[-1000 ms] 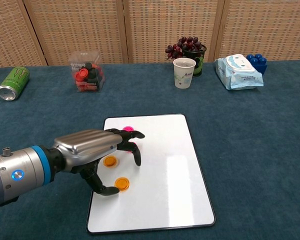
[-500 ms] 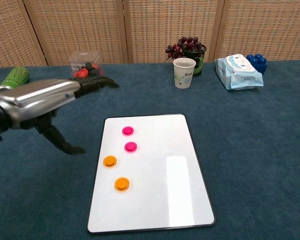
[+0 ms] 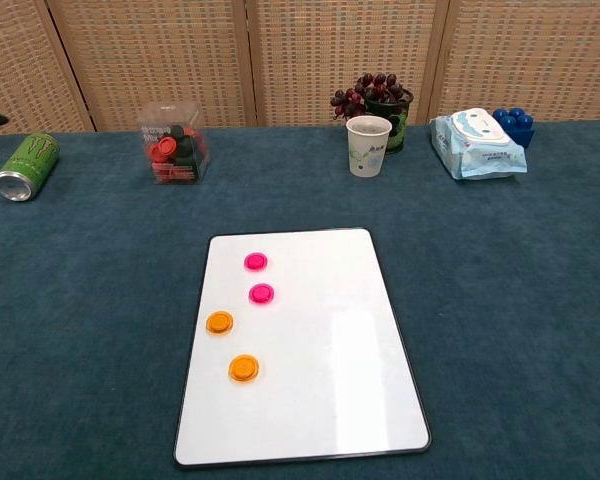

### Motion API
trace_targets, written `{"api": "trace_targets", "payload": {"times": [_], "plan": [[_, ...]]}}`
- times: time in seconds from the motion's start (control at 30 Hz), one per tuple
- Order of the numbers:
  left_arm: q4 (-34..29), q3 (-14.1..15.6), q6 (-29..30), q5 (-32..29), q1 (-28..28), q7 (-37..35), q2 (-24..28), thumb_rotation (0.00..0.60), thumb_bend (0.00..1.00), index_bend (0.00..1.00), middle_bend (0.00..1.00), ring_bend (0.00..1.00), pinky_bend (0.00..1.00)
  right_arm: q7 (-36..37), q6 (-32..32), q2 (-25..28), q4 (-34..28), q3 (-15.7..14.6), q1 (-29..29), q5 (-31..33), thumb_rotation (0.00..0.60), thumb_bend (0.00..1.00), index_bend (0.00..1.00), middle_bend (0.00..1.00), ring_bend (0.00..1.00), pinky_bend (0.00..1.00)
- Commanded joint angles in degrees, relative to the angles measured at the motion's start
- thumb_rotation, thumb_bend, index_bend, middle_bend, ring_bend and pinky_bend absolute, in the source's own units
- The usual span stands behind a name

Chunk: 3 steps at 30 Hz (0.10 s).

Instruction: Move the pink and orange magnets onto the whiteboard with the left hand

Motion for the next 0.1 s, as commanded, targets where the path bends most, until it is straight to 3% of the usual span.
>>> {"api": "trace_targets", "payload": {"times": [0.03,0.1], "plan": [[13.03,0.64,4.09,-0.55,5.9,-11.37,-3.52,0.6,0.09,0.0,0.0,0.0,0.0,-0.41,0.4,-0.25,0.03,0.1,-0.1,-0.01,0.6,0.23,0.0,0.0,0.0,0.0],[17.47,0.53,4.61,-0.53,7.11,-14.37,-5.12,0.6,0.1,0.0,0.0,0.0,0.0,-0.76,0.66,-0.42,0.08,0.12,-0.14,-0.08,0.6,0.23,0.0,0.0,0.0,0.0]]}}
